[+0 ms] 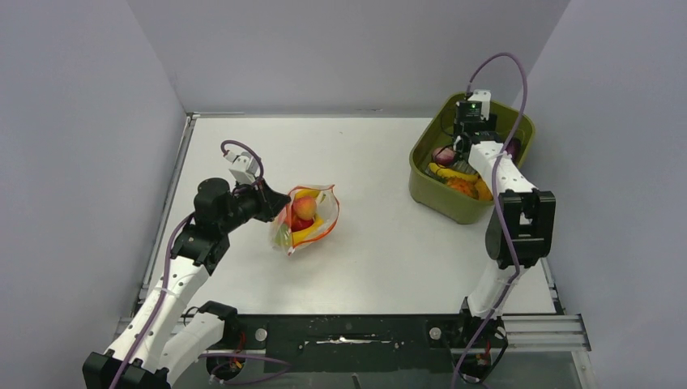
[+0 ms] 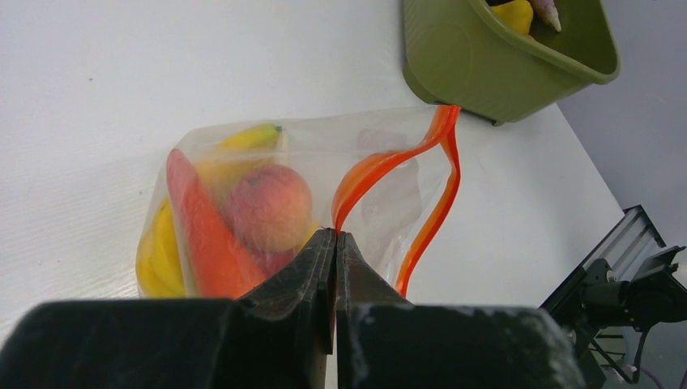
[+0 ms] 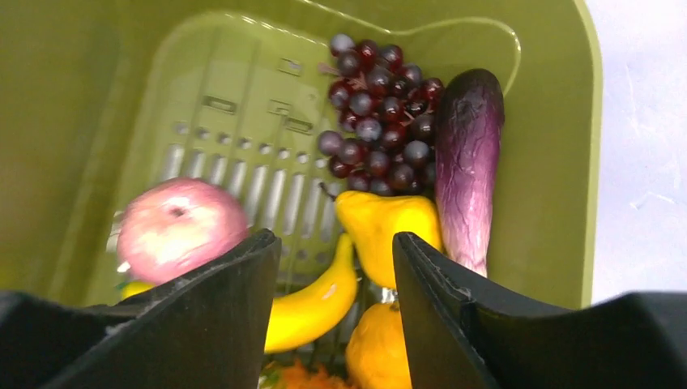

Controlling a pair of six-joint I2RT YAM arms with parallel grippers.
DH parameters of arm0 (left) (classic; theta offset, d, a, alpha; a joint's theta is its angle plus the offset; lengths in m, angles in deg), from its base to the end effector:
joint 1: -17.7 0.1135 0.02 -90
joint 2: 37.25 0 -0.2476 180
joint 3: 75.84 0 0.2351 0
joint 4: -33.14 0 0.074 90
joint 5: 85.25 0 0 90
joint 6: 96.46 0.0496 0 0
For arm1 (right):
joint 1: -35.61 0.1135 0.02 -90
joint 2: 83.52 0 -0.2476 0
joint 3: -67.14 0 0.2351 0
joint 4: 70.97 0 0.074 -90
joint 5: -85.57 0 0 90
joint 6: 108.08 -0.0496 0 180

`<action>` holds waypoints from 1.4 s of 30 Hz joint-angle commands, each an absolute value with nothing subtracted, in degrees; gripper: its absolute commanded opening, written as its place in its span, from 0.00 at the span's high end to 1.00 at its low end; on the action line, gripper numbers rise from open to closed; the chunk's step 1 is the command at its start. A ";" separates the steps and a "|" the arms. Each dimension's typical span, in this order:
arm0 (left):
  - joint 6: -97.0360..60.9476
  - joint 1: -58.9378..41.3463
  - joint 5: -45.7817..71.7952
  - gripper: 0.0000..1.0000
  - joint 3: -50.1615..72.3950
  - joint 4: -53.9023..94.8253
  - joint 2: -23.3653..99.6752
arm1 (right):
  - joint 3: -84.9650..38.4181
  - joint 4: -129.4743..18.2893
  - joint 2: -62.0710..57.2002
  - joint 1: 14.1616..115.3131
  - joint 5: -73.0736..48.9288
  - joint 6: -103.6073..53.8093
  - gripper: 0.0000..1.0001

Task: Place the food in the zip-top bag and seal the zipper
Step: Pick up the fake fruit from the bin.

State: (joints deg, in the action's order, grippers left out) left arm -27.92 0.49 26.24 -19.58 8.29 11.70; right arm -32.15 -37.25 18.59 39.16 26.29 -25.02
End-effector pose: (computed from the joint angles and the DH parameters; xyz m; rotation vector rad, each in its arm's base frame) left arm 0.1906 -0.0781 0.2939 0.1954 1.9267 -0.8088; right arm 0.4013 -0.0005 0.2746 0.3569 2.1164 -0.4837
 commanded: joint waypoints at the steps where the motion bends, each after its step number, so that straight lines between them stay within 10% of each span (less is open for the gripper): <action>1: -26.38 0.71 26.32 1.00 -18.88 10.58 11.38 | -38.33 -39.63 23.72 36.30 29.90 -20.79 0.47; 42: -25.62 1.72 24.43 1.00 -19.22 9.08 10.42 | -59.45 -45.52 51.92 27.60 24.57 -25.34 0.22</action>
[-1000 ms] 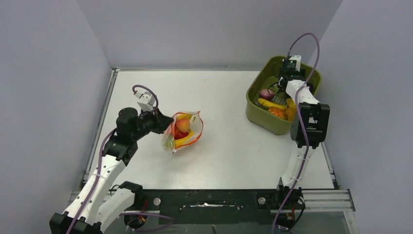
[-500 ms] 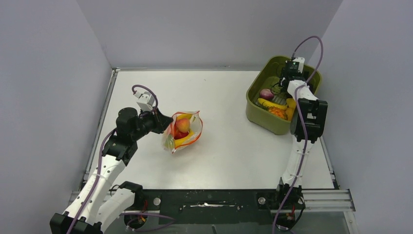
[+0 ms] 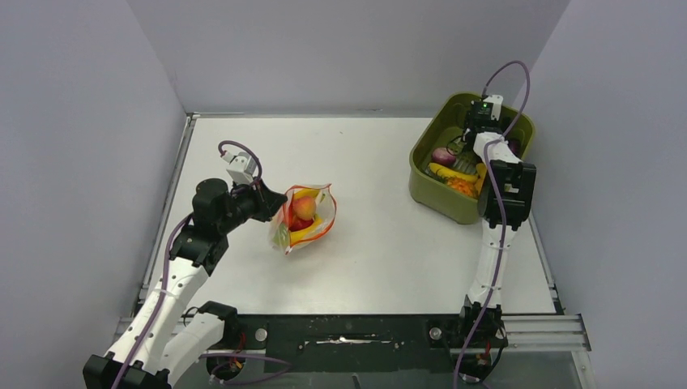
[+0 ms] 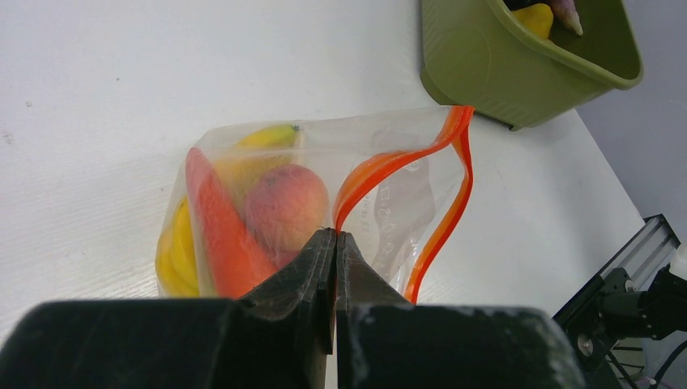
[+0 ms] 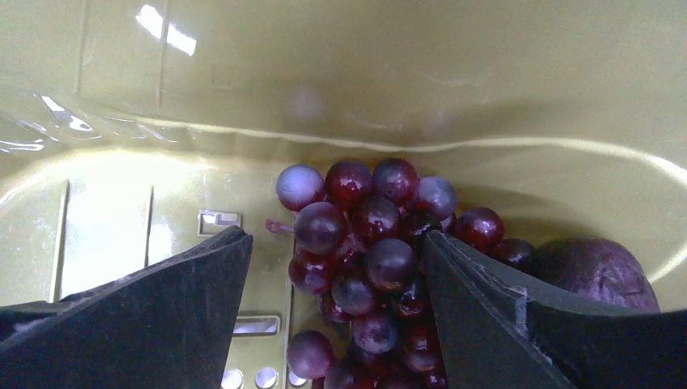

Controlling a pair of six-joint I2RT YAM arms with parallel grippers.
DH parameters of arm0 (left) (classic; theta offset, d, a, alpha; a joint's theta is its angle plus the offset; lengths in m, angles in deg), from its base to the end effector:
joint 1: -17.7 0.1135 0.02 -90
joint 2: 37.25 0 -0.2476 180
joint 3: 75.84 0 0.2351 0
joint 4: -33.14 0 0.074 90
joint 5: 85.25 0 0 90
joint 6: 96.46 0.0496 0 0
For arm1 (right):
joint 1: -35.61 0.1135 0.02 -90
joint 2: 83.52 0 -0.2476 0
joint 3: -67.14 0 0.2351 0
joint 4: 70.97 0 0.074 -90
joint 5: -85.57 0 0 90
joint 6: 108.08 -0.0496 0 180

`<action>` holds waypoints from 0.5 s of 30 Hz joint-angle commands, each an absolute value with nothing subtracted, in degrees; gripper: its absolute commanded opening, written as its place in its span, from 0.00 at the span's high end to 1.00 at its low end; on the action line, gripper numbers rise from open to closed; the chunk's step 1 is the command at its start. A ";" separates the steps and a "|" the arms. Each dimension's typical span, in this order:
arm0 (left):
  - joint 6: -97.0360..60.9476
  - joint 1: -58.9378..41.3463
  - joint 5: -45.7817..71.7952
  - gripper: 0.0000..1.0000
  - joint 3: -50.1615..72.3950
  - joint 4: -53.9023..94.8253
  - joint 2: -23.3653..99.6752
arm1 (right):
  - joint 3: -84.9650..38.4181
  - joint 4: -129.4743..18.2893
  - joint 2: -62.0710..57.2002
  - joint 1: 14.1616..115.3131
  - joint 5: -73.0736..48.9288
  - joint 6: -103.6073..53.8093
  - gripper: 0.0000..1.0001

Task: Place the food in the zip-top bag and seal the zipper
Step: Pick up the fake fruit from the bin.

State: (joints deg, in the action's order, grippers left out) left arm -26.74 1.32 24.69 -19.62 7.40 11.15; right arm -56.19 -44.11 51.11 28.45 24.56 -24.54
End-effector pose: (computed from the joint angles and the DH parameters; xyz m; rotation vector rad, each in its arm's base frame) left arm 0.1903 -0.0736 0.2935 0.1802 1.9282 -0.7601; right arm 0.5098 -0.0883 0.1711 0.5307 2.1329 -0.5702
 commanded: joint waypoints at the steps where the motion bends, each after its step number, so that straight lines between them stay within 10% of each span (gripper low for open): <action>1: -25.62 1.71 24.52 1.00 -19.26 9.17 10.48 | -59.75 -45.49 52.31 27.53 23.99 -25.40 0.22; 15: -25.62 1.73 24.60 1.00 -19.28 9.20 10.32 | -61.63 -45.28 53.87 27.45 18.45 -22.30 0.53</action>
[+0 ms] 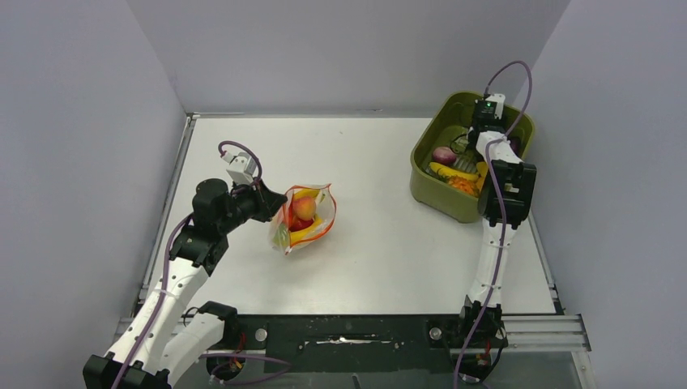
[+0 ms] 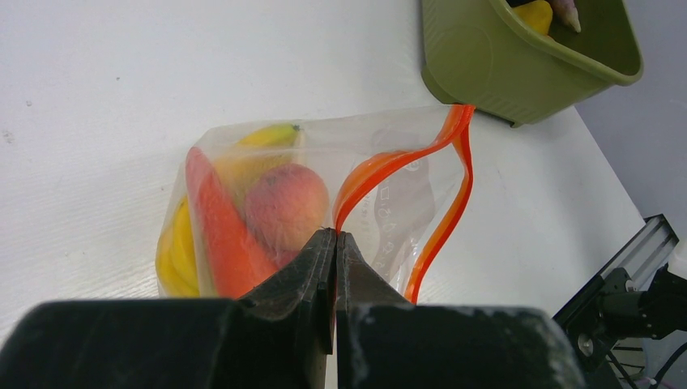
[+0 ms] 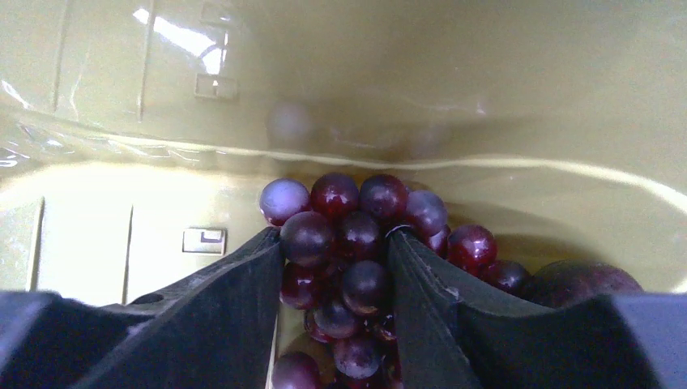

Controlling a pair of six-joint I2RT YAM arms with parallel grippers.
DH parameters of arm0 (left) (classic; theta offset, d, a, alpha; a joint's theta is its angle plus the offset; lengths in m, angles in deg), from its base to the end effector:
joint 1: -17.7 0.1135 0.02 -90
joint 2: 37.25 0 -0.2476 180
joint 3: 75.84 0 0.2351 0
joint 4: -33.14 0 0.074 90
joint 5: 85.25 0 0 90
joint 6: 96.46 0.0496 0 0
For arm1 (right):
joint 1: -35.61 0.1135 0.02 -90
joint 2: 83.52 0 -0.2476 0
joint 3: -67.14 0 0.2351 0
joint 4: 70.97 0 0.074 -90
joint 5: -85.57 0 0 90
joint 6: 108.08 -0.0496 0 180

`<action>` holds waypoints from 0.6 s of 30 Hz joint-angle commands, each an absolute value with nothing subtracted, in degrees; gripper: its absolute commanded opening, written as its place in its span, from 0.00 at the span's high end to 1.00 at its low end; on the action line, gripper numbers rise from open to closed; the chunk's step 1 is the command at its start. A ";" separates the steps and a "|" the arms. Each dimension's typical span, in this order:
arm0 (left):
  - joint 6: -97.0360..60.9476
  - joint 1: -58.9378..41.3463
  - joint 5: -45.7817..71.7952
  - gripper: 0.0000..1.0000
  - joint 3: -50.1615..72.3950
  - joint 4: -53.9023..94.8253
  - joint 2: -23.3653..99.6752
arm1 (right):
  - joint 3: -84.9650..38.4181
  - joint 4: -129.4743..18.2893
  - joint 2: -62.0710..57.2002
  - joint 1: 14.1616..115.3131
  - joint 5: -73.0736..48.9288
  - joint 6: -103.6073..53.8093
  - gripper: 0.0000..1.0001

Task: Place the food in the zip-top bag and seal the zipper
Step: Pick up the fake fruit from the bin.

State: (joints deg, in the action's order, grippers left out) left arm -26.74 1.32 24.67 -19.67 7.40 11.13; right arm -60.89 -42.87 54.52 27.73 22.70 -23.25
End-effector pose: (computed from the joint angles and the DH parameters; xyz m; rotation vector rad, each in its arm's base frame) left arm 0.1902 -0.0735 0.2933 0.1799 1.9287 -0.7598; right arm 0.5205 -0.0949 0.1653 0.5045 2.1474 -0.5537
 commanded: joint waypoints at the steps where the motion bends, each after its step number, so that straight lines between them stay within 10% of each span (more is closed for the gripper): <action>1: -25.62 1.71 24.61 1.00 -19.22 9.14 10.30 | -61.37 -45.72 53.47 27.46 18.36 -21.99 0.56; 18: -25.80 1.69 24.94 1.00 -19.41 9.40 9.98 | -52.37 -53.02 42.09 27.96 14.55 -17.66 0.84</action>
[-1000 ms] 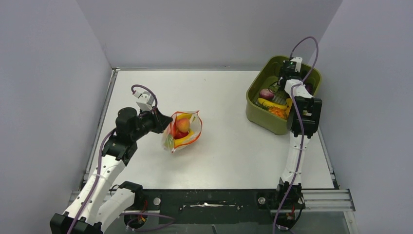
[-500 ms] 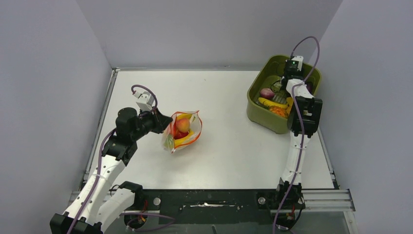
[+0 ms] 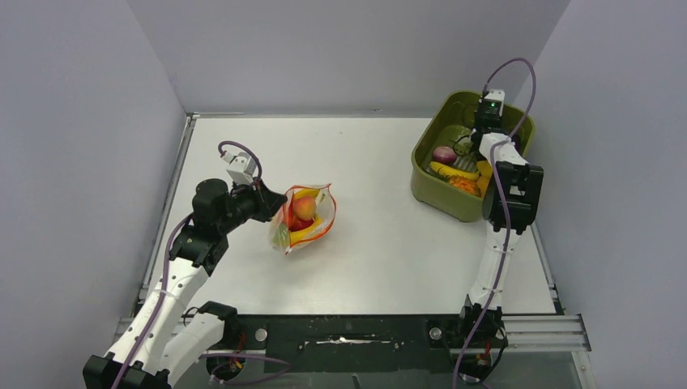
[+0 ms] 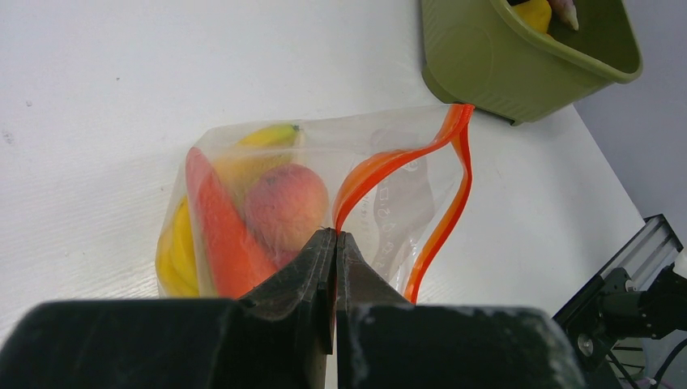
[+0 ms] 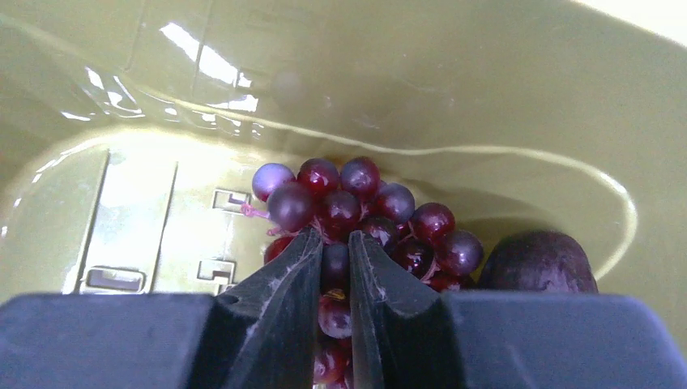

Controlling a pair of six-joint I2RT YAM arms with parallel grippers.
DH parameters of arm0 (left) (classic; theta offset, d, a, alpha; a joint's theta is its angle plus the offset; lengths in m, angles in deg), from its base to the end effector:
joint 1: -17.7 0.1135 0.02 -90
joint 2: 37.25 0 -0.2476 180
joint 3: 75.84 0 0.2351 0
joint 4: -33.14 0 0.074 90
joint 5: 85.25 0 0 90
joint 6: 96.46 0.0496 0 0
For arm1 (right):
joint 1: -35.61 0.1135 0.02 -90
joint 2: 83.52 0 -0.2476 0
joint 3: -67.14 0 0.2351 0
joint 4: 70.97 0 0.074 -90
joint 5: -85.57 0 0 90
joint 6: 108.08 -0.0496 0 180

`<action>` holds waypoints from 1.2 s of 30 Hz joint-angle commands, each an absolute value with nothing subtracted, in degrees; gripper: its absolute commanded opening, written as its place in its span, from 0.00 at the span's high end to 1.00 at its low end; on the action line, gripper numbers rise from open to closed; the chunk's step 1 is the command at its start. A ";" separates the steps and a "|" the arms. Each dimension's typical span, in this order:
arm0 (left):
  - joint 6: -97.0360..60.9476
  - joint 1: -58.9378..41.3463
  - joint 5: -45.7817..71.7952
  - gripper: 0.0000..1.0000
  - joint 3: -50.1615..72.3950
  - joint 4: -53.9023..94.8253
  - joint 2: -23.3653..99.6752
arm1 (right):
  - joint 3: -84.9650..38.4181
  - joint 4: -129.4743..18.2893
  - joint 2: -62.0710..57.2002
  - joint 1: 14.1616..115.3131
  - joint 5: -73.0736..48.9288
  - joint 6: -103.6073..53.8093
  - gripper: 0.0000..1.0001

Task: Place the food in the zip-top bag and seal the zipper
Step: Pick up the fake fruit from the bin.

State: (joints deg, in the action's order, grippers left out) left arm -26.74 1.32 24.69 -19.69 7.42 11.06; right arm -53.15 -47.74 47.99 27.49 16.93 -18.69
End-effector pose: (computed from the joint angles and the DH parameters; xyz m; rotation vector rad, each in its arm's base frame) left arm 0.1900 -0.0735 0.2934 0.1803 1.9275 -0.7601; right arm 0.5061 -0.0905 0.1852 0.3772 2.1309 -0.4795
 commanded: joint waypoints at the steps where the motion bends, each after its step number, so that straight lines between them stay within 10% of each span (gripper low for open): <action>1: -25.80 1.67 24.91 1.00 -19.46 9.39 9.96 | -52.28 -52.91 41.66 27.90 14.39 -17.65 0.85; 36: -27.21 2.79 25.25 1.00 -20.09 10.71 10.64 | -46.84 -45.50 15.59 32.52 9.06 -18.22 0.93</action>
State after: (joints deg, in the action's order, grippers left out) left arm -27.02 2.17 24.73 -20.32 7.70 10.85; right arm -44.45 -45.03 21.36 30.62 10.92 -18.47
